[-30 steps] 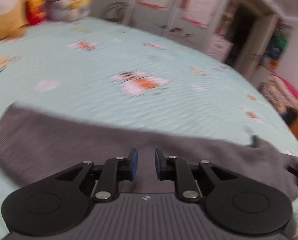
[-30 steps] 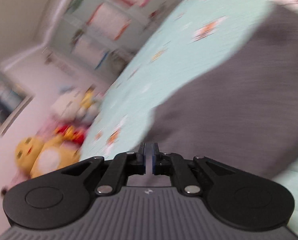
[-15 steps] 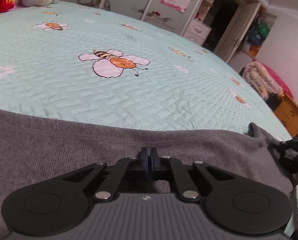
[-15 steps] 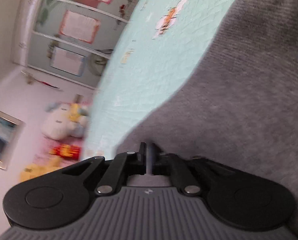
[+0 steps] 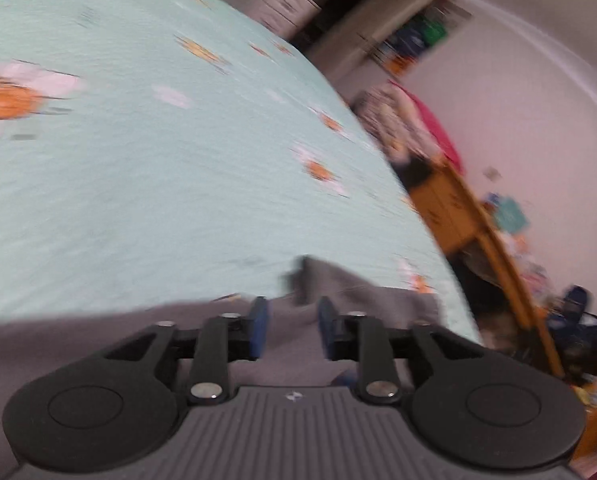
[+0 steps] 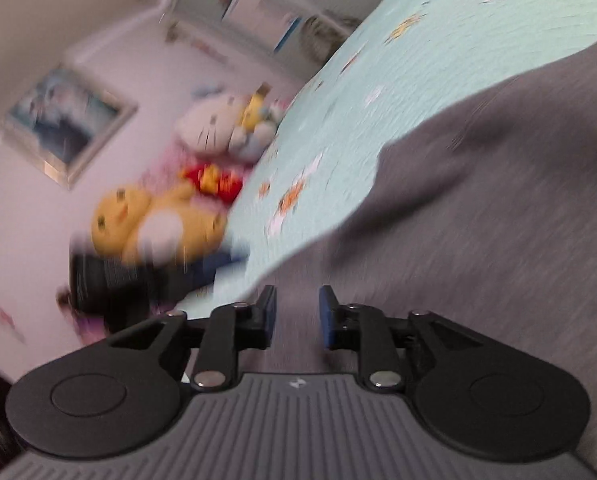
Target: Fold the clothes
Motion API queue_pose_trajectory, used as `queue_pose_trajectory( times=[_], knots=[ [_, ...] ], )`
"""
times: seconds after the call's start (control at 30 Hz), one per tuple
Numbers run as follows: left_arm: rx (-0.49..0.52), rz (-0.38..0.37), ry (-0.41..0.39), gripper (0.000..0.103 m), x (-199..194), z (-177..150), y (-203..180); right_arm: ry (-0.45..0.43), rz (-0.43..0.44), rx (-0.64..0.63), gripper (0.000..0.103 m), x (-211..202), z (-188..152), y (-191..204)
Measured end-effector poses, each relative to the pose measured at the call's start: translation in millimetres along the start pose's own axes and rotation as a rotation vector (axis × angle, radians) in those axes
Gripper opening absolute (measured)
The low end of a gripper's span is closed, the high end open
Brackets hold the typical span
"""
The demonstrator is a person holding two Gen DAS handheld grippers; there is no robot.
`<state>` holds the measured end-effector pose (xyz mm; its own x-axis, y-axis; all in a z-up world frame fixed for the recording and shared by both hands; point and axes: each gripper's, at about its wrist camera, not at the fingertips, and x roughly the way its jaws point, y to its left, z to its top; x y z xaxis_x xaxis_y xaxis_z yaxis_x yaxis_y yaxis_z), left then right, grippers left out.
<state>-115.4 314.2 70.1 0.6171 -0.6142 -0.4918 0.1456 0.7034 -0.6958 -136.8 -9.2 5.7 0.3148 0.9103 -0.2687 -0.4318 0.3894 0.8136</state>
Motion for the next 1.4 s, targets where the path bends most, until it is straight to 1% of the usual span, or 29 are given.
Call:
queue_pose_trajectory(
  times=[0.07, 0.1, 0.2, 0.27, 0.33, 0.4, 0.47, 0.5, 0.53, 0.57, 0.6, 0.63, 0.67, 0.7, 0.73, 0.8, 0.83, 0.93, 1.03, 1.1, 1.13, 1.17, 1.23, 1.3, 1.33, 1.37, 1.4],
  knots=[
    [-0.011, -0.043, 0.063, 0.041, 32.9, 16.3, -3.4, -0.031, 0.039, 0.008, 0.025, -11.0, -9.4, 0.1],
    [-0.017, -0.057, 0.098, 0.041, 49.7, 22.6, -3.8, -0.054, 0.051, 0.027, 0.029, -14.9, -10.1, -3.3],
    [-0.057, -0.072, 0.197, 0.041, 92.5, 31.9, -1.0, -0.086, 0.057, 0.064, 0.035, -24.0, -13.4, -16.0],
    [-0.085, -0.08, 0.248, 0.041, 107.7, 31.7, 1.0, -0.085, 0.071, 0.08, 0.036, -22.3, -13.2, -20.8],
    [-0.105, -0.094, 0.281, 0.041, 118.0, 31.4, 2.9, -0.068, 0.071, 0.043, 0.037, -22.0, -14.1, -13.9],
    [-0.142, -0.107, 0.289, 0.041, 123.9, 35.5, 7.6, -0.046, 0.071, -0.014, 0.039, -17.2, -16.2, -4.8],
    [-0.17, -0.136, 0.315, 0.04, 133.1, 41.8, 10.6, -0.025, 0.049, -0.08, 0.042, -15.7, -29.2, 6.3],
    [-0.173, -0.149, 0.331, 0.037, 138.3, 44.3, 10.8, -0.011, 0.036, -0.121, 0.042, -14.2, -34.9, 11.3],
    [-0.157, -0.156, 0.35, 0.02, 144.5, 46.5, 8.8, -0.003, 0.031, -0.156, 0.042, -14.7, -43.8, 15.4],
    [-0.12, -0.142, 0.362, 0.005, 151.5, 49.5, 6.6, 0.0, 0.035, -0.179, 0.042, -10.2, -50.0, 20.4],
    [-0.075, -0.113, 0.369, 0.003, 158.7, 53.0, 4.9, 0.004, 0.039, -0.201, 0.042, -5.8, -56.3, 25.4],
    [-0.06, -0.09, 0.376, 0.002, 166.0, 56.8, 7.5, 0.015, 0.037, -0.219, 0.042, 0.0, -63.6, 28.4],
    [-0.085, -0.087, 0.391, 0.002, 173.4, 60.5, 14.7, 0.036, 0.009, -0.232, 0.037, 6.4, -71.0, 28.7],
    [-0.09, -0.089, 0.407, 0.002, 178.1, 62.6, 18.3, 0.05, -0.044, -0.253, 0.029, 10.0, -75.1, 30.4],
    [-0.068, -0.083, 0.42, 0.002, 180.6, 63.4, 18.2, 0.059, -0.077, -0.264, 0.029, 12.0, -77.2, 31.4],
    [-0.065, -0.079, 0.432, 0.002, 182.7, 62.4, 18.9, 0.06, -0.077, -0.239, 0.023, 10.9, -75.4, 27.1],
    [-0.078, -0.081, 0.429, 0.002, 182.2, 62.0, 20.2, 0.06, -0.079, -0.235, 0.023, 10.4, -75.0, 26.9],
    [-0.128, -0.097, 0.413, 0.004, 177.5, 59.9, 26.6, 0.058, -0.08, -0.243, 0.024, 11.8, -74.7, 28.6],
    [-0.195, -0.103, 0.376, 0.011, 162.4, 59.8, 34.1, 0.053, -0.07, -0.249, 0.026, 12.0, -73.2, 27.3],
    [-0.199, -0.094, 0.29, 0.027, 130.1, 63.6, 32.8, 0.043, -0.064, -0.252, 0.026, 11.4, -68.9, 28.0],
    [-0.196, -0.089, 0.24, 0.038, 111.9, 65.7, 31.5, 0.026, -0.058, -0.236, 0.026, 8.2, -62.2, 27.3],
    [-0.193, -0.085, 0.19, 0.042, 93.8, 67.8, 30.2, 0.008, -0.052, -0.22, 0.026, 4.9, -55.5, 26.6],
    [-0.221, -0.099, 0.067, 0.047, 50.5, 63.9, 31.8, -0.027, -0.039, -0.188, 0.027, -1.6, -42.1, 25.3],
    [-0.256, -0.128, -0.059, 0.047, 10.6, 46.9, 34.1, -0.061, -0.026, -0.155, 0.028, -8.2, -28.8, 24.0],
    [-0.258, -0.141, -0.103, 0.047, -3.8, 32.9, 33.5, -0.079, -0.02, -0.139, 0.028, -11.5, -22.1, 23.3],
    [-0.251, -0.152, -0.13, 0.047, -14.9, 17.5, 32.0, -0.096, -0.014, -0.123, 0.029, -14.7, -15.4, 22.7],
    [-0.243, -0.161, -0.139, 0.047, -21.0, 2.5, 31.2, -0.114, -0.007, -0.107, 0.029, -18.0, -8.7, 22.0]
  ],
)
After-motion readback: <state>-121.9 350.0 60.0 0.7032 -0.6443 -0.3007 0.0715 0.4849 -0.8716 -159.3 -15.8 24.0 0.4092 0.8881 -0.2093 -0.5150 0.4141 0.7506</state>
